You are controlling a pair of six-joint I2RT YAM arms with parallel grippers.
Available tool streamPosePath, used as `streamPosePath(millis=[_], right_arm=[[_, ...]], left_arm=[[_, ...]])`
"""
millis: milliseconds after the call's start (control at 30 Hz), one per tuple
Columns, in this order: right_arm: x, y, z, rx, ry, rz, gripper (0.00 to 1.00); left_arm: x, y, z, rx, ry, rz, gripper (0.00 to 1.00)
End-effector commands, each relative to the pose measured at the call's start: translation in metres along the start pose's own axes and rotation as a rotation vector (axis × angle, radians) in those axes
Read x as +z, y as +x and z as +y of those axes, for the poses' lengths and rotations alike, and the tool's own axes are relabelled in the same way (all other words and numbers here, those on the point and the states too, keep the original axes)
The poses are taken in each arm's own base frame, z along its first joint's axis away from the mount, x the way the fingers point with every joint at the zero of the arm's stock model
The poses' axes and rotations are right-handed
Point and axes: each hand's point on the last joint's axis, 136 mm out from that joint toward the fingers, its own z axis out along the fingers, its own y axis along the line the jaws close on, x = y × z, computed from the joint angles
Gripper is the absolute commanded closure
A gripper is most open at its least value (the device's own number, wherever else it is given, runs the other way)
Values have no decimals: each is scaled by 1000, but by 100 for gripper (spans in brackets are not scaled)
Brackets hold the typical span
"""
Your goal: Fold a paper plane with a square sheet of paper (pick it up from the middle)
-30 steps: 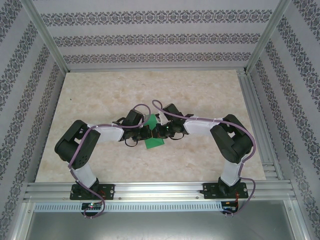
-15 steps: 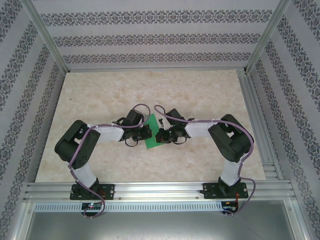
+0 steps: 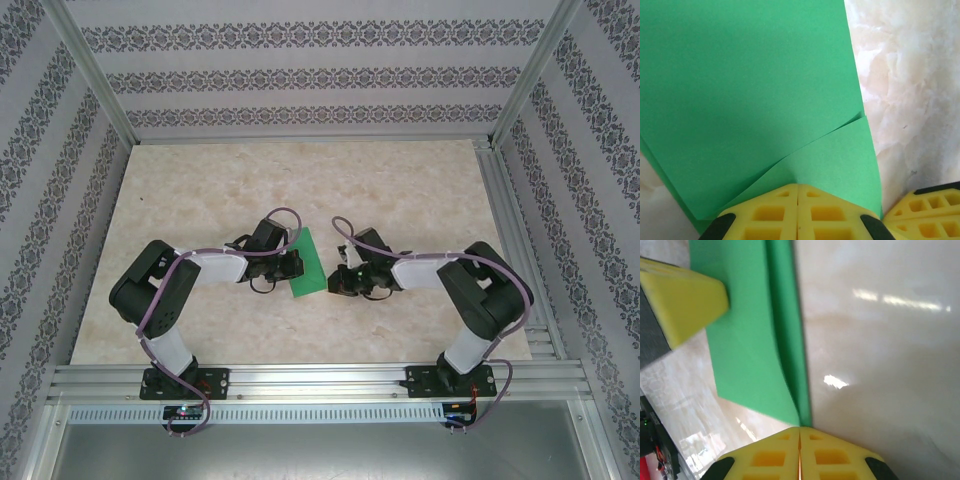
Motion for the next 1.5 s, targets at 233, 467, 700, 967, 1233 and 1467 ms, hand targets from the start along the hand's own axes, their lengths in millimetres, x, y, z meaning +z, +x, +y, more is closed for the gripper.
streamPosePath(millis=[233, 467, 700, 967, 1233, 1467], right_arm=[[-64, -42, 40, -109, 97, -224, 77], [-64, -72, 54, -205, 130, -274, 60], [-38, -75, 58, -291, 152, -213, 55], [-20, -84, 45, -233, 184, -199, 58], [-15, -88, 32, -190, 229, -194, 62], [-13, -94, 24, -163, 244, -200, 62]], left_arm=[[-27, -24, -35, -9, 97, -84, 71], [-49, -23, -19, -131, 54, -192, 52], [-56, -8, -11, -155, 43, -202, 47], [-48, -1, -25, -96, 106, -166, 43], [-38, 1, -29, -61, 137, -147, 43], [-22, -1, -36, 5, 155, -135, 44]])
